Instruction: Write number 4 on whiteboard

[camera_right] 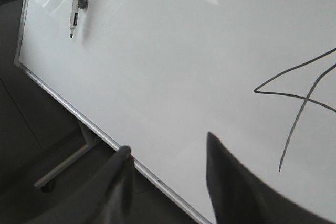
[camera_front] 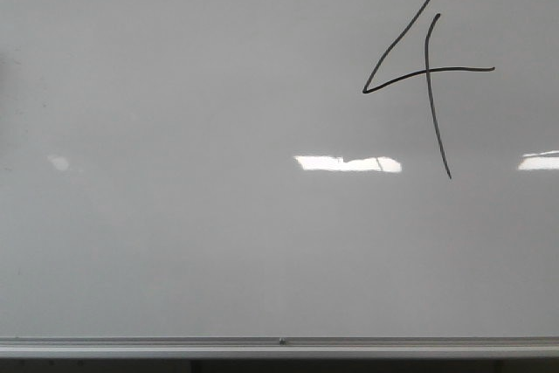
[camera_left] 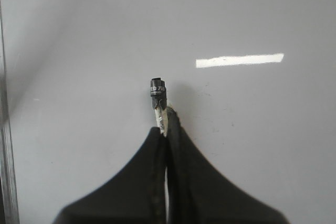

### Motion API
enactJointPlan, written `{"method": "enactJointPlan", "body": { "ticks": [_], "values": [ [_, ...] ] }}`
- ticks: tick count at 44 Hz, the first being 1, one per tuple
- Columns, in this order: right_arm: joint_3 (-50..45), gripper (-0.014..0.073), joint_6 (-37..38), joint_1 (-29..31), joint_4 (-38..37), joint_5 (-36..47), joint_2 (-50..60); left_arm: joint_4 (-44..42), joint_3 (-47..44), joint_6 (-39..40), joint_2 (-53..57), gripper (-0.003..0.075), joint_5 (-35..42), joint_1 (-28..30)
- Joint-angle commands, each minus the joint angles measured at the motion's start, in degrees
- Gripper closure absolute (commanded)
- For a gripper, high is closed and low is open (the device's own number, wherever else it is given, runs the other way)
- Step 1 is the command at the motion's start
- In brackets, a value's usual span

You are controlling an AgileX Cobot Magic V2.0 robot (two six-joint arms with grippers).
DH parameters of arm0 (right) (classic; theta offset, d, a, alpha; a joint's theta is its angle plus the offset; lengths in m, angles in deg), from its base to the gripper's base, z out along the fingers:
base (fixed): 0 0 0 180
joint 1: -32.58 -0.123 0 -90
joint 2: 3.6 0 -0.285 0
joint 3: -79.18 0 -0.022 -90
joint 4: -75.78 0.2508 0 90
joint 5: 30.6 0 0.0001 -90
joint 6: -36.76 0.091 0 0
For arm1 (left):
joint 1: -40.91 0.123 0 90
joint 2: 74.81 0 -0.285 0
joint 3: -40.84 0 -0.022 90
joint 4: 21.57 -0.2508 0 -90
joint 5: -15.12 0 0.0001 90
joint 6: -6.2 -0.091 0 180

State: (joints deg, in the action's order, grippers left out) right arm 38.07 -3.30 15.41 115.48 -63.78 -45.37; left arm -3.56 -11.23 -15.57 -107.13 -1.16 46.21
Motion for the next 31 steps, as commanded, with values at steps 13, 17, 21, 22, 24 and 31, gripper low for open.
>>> {"method": "enactJointPlan", "body": {
  "ticks": [13, 17, 21, 22, 24, 31],
  "values": [
    [1.35, 0.0245, -0.06, 0.37, 2.00, 2.99, -0.06, 0.43, 1.54, 0.09, -0.18, 0.0741, 4.14, -0.36],
    [1.35, 0.0245, -0.06, 0.37, 2.00, 2.99, -0.06, 0.43, 1.54, 0.09, -0.18, 0.0741, 4.14, -0.36],
    [1.35, 0.0245, -0.06, 0.37, 2.00, 2.99, -0.06, -0.25, 1.54, -0.07, -0.18, 0.0741, 4.61, -0.36],
    [1.35, 0.0245, -0.06, 0.37, 2.00, 2.99, -0.06, -0.85, 1.43, -0.07, -0.18, 0.0741, 4.97, -0.36],
    [1.35, 0.0245, -0.06, 0.37, 2.00, 2.99, -0.06, -2.53, 1.16, 0.44, -0.18, 0.0741, 5.11, -0.36],
    [1.35, 0.0245, -0.06, 0.37, 2.00, 3.05, -0.06, -16.53, -2.87, 16.03, 6.29, 0.0741, 6.26, -3.58]
  ]
}}
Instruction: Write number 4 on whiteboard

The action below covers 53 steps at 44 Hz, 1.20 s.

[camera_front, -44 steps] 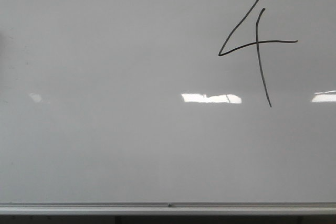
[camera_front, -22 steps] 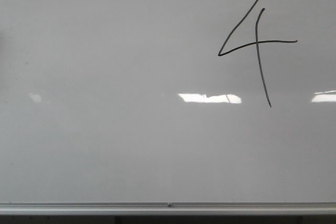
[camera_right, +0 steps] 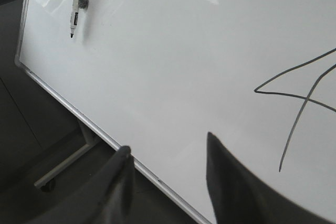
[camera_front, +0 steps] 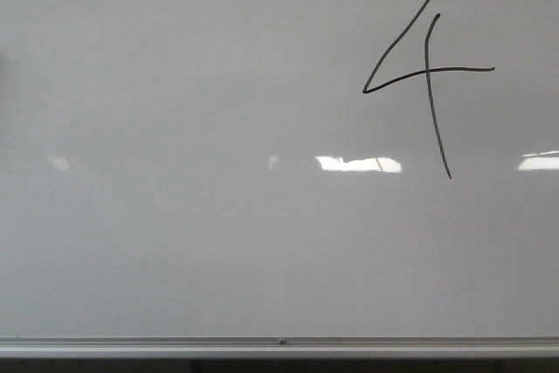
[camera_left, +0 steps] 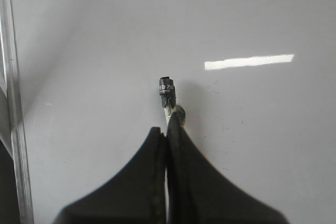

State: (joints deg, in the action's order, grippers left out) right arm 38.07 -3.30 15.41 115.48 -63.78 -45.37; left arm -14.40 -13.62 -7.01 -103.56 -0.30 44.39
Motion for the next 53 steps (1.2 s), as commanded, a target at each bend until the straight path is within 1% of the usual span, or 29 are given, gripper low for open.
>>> {"method": "enactJointPlan", "body": {
  "ticks": [1, 5, 8, 16, 23, 53],
  "values": [
    [1.35, 0.0245, -0.06, 0.37, 2.00, 2.99, -0.06, -7.18, -1.40, 9.47, 3.83, 0.0741, 5.69, -2.42],
    [1.35, 0.0245, -0.06, 0.37, 2.00, 2.99, -0.06, -9.75, -6.24, 14.48, 9.05, 0.0741, 5.95, -3.74],
    [1.35, 0.0245, -0.06, 0.37, 2.00, 2.99, -0.06, -10.33, -10.39, 16.71, 13.00, 0.0741, 5.95, -4.11],
    [1.35, 0.0245, -0.06, 0.37, 2.00, 2.99, -0.06, -10.23, -18.70, 17.01, 22.39, 0.0741, 5.95, -4.11],
    [1.35, 0.0245, -0.06, 0.37, 2.00, 2.83, -0.06, -10.23, -23.49, 17.01, 22.12, 0.0741, 11.81, -4.11],
    [1.35, 0.0245, -0.06, 0.37, 2.00, 2.83, -0.06, -10.08, -23.47, 17.01, 22.09, 0.0741, 12.37, -4.11]
  ]
}}
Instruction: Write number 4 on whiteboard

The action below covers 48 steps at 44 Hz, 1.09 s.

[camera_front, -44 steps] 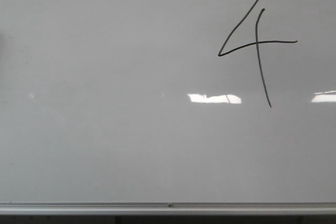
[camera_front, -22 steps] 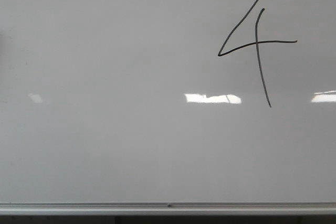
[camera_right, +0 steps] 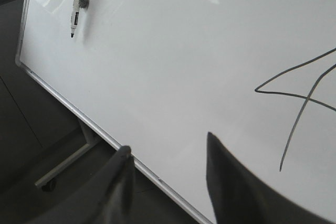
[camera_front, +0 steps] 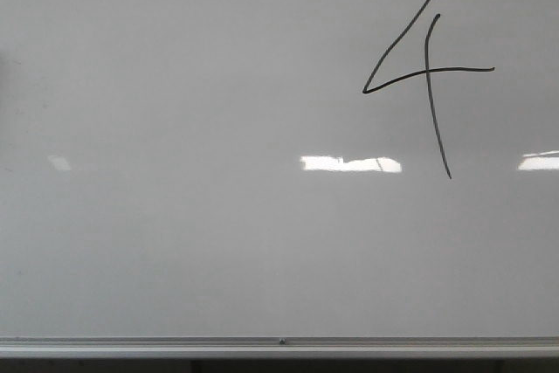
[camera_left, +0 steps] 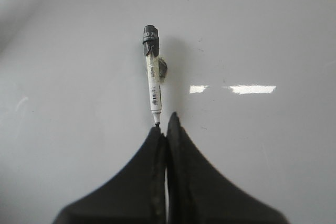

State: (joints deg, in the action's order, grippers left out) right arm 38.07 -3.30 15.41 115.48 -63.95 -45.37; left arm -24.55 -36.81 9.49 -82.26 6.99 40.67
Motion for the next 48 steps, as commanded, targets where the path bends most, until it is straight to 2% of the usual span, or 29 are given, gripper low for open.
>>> {"method": "enactJointPlan", "body": {
  "ticks": [1, 27, 31, 39, 48],
  "values": [
    [1.35, 0.0245, -0.06, 0.37, 2.00, 3.00, -0.06, 0.07, -0.28, 0.52, 0.80, 0.0741, 5.07, -0.38],
    [1.35, 0.0248, -0.06, 0.37, 2.00, 4.20, -0.06, 0.07, -0.28, 0.52, 0.80, 0.0741, 5.07, -0.38],
    [1.35, 0.0338, -0.06, 0.37, 2.00, 5.20, -0.06, 0.07, -0.28, 0.52, 0.80, 0.0741, 5.07, -0.38],
    [1.35, 0.0715, -0.06, 0.37, 2.00, 5.69, -0.06, 0.07, -0.28, 0.52, 0.80, 0.0741, 5.07, -0.38],
    [1.35, 0.0708, -0.06, 0.37, 0.41, 5.69, -0.06, 0.07, -0.28, 0.52, 0.80, 0.0741, 5.07, -0.38]
  ]
}}
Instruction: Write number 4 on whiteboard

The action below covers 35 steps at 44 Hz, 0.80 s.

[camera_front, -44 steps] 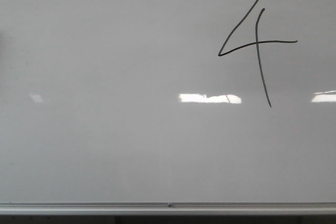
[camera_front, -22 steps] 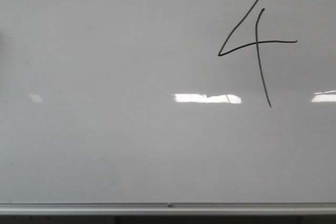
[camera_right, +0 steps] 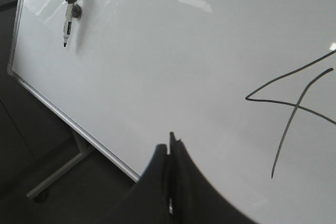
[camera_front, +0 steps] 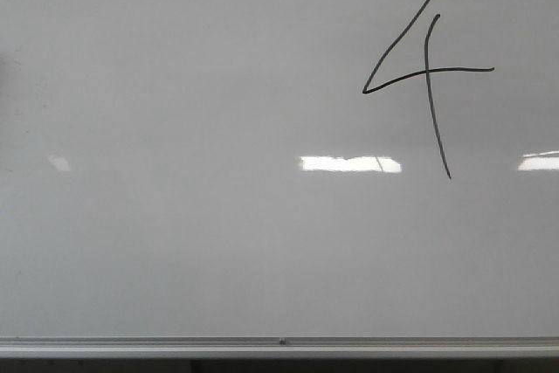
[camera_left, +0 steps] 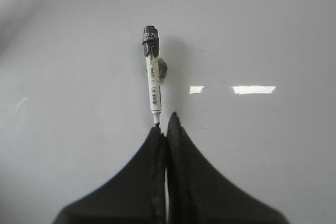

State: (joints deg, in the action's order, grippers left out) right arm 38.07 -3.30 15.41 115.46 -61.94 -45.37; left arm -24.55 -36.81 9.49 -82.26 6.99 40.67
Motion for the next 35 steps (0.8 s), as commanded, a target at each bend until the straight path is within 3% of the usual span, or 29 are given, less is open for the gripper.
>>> {"method": "enactJointPlan", "body": {
  "ticks": [1, 4, 12, 25, 35],
  "values": [
    [1.35, 0.0708, -0.06, 0.37, -0.88, 3.68, -0.06, 0.07, -0.28, 0.52, 0.80, 0.0741, 5.07, -0.38],
    [1.35, 0.0708, -0.06, 0.37, -7.24, 3.52, 0.05, 0.07, -0.28, 0.52, 0.80, 0.0741, 5.07, -0.38],
    [-0.98, 0.0708, 5.47, 0.37, -15.66, 6.99, 3.11, 0.07, -0.28, 0.52, 0.80, 0.0741, 5.07, -0.38],
    [-21.12, 0.0708, 28.44, 7.69, -34.19, 28.59, 19.47, 0.07, -0.28, 0.52, 0.80, 0.0741, 5.07, -0.38],
    [-31.52, 0.0708, 33.39, 15.96, -35.78, 28.87, 28.88, 0.07, -0.28, 0.52, 0.80, 0.0741, 5.07, -0.38]
  ]
}}
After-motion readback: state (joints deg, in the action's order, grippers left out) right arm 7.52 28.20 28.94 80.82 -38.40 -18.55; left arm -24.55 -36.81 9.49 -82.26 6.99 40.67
